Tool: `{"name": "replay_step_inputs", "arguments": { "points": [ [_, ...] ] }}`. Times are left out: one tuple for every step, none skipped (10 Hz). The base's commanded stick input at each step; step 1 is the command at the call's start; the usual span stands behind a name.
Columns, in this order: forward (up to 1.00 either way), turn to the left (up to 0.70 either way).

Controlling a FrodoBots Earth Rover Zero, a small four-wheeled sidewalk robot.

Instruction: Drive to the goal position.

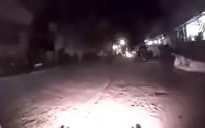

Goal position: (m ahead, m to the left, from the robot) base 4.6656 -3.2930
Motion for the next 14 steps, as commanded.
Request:
{"name": "replay_step_inputs", "arguments": {
  "points": [
    [0.85, 0.0],
    [0.85, 0.0],
    [0.85, 0.0],
    [0.85, 0.0],
    [0.85, -0.01],
    [0.85, -0.09],
    [0.85, -0.17],
    [0.85, -0.25],
    [0.85, -0.33],
    [0.85, -0.34],
    [0.85, -0.34],
    [0.85, -0.34],
    [0.85, -0.34],
    [0.85, -0.34]
  ]
}}
